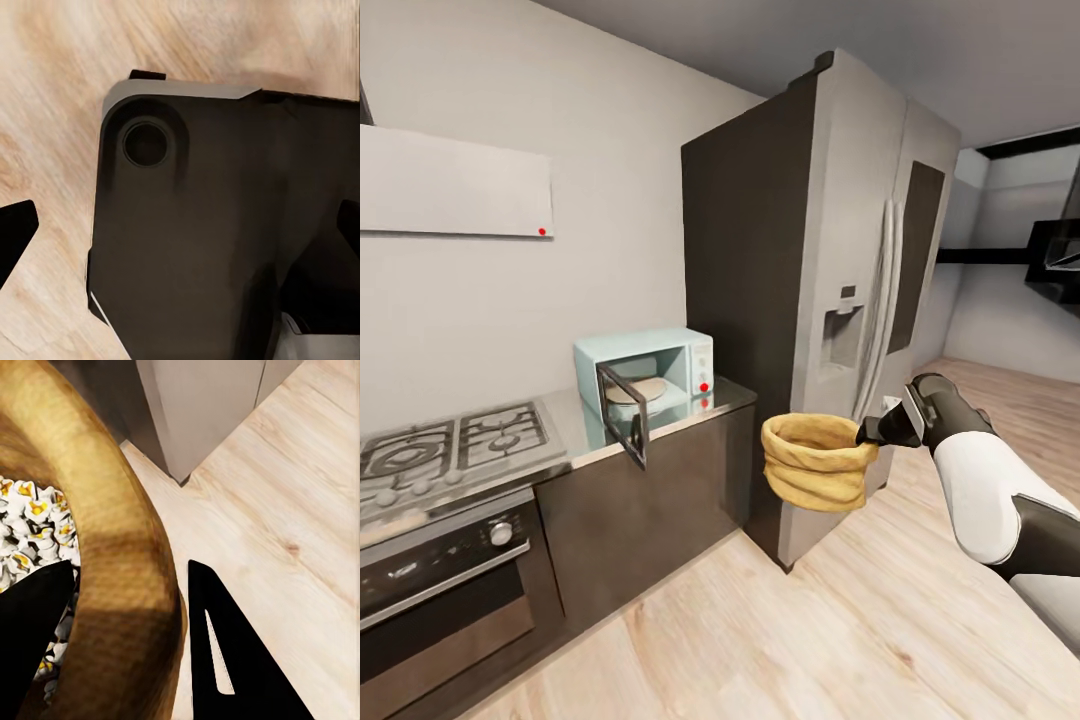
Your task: In the kitchen, take the popcorn bag from the countertop, put it into the microwave, and heat it until the popcorn is cooked so the cooked popcorn ends up inside the bag.
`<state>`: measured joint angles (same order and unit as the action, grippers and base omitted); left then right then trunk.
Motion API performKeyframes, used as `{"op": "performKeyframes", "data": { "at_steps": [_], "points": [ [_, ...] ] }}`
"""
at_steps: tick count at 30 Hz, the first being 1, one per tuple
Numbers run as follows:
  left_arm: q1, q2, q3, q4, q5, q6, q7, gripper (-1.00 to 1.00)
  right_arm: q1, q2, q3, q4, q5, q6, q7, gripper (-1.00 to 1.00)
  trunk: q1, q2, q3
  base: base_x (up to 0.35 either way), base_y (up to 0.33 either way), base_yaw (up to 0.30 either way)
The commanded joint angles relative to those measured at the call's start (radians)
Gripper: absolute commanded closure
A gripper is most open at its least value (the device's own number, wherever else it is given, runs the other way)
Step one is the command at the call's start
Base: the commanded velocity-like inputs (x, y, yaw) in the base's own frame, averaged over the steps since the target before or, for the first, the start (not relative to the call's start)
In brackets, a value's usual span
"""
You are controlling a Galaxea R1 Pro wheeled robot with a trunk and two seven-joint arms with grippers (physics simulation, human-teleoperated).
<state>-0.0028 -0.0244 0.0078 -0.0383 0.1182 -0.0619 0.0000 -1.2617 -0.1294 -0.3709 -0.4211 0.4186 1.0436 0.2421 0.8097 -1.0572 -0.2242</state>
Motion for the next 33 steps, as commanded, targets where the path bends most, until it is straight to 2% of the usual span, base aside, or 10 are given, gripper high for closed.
{"op": "performKeyframes", "data": {
  "at_steps": [1,9,11,21,28,33],
  "points": [
    [0.000,0.000,0.000,0.000,0.009,-0.003,0.000,-1.00,-0.001,0.001,-0.006,-0.001,0.009,0.002,0.008,1.00,0.001,-0.001,-0.001,0.304,-0.192,0.000],
    [0.000,0.000,0.000,0.000,0.009,-0.004,0.000,-1.00,-0.001,-0.003,-0.006,-0.002,0.011,0.002,0.005,1.00,0.001,-0.001,-0.001,0.293,-0.216,0.035],
    [0.000,0.000,0.001,0.000,0.009,-0.008,0.000,-1.00,-0.001,-0.012,-0.006,-0.001,0.010,0.001,0.006,1.00,0.001,-0.001,-0.001,0.277,-0.234,0.236],
    [0.000,0.000,0.003,0.000,0.008,-0.012,0.000,-1.00,-0.001,-0.015,-0.006,-0.001,0.011,0.001,0.007,1.00,0.001,-0.001,-0.001,0.229,-0.259,0.269],
    [0.000,-0.001,0.004,-0.001,0.007,-0.012,0.000,-1.00,-0.001,-0.015,-0.006,-0.001,0.011,0.001,0.005,1.00,0.001,-0.001,-0.001,0.048,-0.084,0.270],
    [0.000,0.000,0.004,-0.001,0.008,-0.012,0.000,-1.00,-0.001,-0.015,-0.006,-0.001,0.011,0.001,0.005,1.00,0.001,-0.001,-0.001,0.001,-0.250,0.270]
  ]
}}
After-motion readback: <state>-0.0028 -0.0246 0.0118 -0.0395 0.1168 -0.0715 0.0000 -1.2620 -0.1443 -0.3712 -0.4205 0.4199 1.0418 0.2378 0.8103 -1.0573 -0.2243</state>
